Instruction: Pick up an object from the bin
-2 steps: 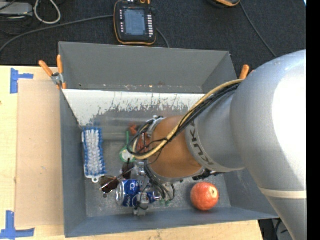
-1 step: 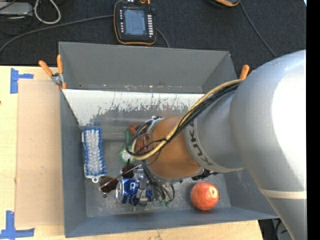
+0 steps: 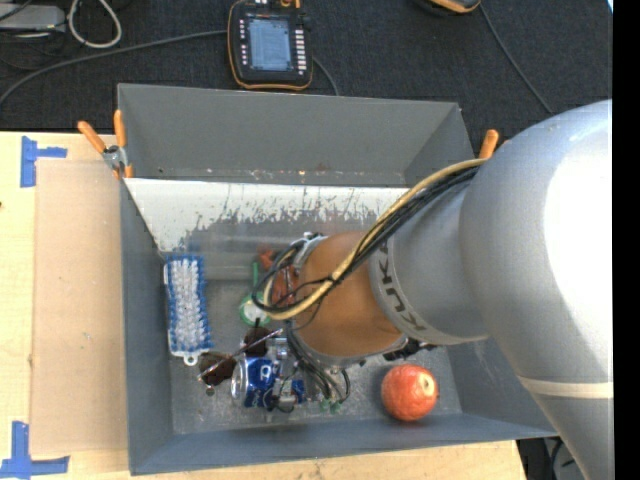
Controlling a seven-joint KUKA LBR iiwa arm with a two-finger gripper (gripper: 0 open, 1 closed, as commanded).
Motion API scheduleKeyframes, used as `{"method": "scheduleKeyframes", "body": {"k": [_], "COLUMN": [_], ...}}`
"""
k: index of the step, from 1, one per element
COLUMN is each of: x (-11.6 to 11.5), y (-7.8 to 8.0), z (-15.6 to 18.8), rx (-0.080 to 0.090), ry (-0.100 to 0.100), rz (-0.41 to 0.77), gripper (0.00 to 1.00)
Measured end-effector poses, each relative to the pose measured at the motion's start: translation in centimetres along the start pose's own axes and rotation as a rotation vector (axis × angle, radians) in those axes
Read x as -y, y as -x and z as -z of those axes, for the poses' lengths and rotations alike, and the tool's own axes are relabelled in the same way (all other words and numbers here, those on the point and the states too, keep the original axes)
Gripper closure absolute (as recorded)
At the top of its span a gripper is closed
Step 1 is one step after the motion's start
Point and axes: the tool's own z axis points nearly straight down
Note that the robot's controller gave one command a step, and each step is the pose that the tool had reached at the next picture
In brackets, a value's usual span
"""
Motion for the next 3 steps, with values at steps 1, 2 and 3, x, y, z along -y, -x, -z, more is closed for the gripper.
{"method": "scheduleKeyframes", "body": {"k": [1,2,3], "x": [0.1,0.1,0.1], "y": [-0.3,-0.1,-0.1], "z": [2.5,6.2,7.6], "rx": [-0.007,-0.003,-0.003], "ry": [-0.002,-0.001,-0.001], "rz": [0.000,0.000,0.001], "gripper": [1.00,1.00,1.00]}}
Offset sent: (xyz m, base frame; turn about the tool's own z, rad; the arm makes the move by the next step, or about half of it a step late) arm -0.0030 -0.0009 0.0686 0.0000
